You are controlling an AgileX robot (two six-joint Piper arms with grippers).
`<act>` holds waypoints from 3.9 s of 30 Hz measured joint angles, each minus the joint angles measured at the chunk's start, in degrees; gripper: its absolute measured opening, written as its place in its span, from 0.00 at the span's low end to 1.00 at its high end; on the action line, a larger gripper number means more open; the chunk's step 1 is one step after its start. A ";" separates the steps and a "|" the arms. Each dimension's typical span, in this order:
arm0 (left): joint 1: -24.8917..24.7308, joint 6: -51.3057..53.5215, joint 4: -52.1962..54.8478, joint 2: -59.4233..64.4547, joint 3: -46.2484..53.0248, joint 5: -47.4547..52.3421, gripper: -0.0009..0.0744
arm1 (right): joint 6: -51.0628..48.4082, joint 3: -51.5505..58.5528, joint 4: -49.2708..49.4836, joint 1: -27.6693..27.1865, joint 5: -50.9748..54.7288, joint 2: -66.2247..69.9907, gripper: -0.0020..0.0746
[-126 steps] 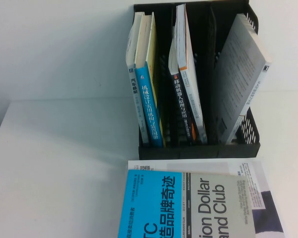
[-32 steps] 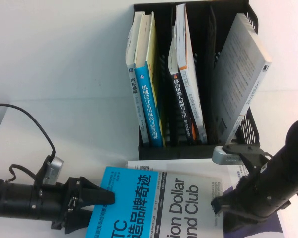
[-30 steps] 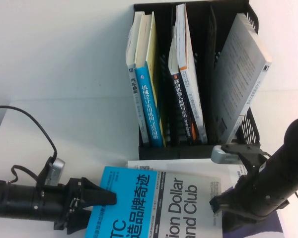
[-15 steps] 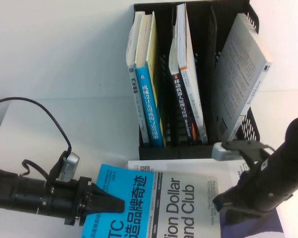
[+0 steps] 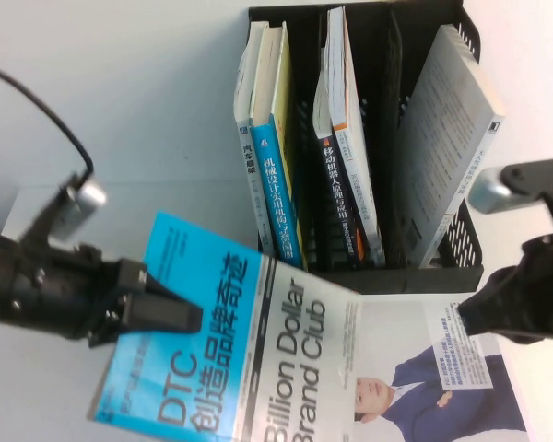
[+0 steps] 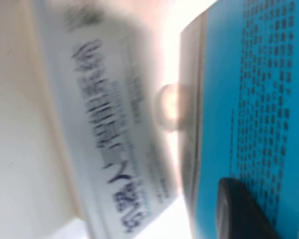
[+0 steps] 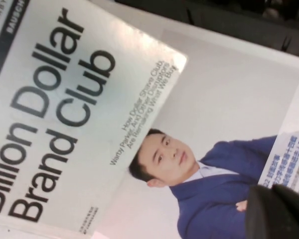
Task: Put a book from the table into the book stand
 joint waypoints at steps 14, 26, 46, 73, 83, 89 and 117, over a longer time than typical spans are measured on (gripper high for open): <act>-23.47 -49.19 36.28 -7.85 -39.01 2.36 0.26 | 3.10 0.19 -5.78 0.00 8.72 -13.32 0.03; -32.50 -59.30 46.15 19.69 -76.86 3.68 0.26 | 6.04 0.33 -9.57 0.00 21.32 -20.95 0.03; -32.68 -63.28 52.24 40.43 -88.97 2.11 0.26 | 6.23 0.33 -12.25 0.00 24.18 -22.87 0.03; -36.32 -70.56 57.97 40.54 -89.43 -5.45 0.25 | 6.23 0.33 -12.96 0.00 24.61 -22.87 0.03; -38.41 -68.44 60.90 44.55 -89.43 -12.66 0.25 | 6.23 0.33 -13.46 0.00 24.61 -22.87 0.03; -38.41 -63.58 61.56 47.45 -89.43 -13.62 0.25 | 6.23 0.35 -13.71 0.00 24.61 -22.87 0.03; -42.72 -41.83 64.06 25.36 -86.60 6.91 0.01 | 21.09 1.45 -40.41 0.00 7.76 -38.56 0.03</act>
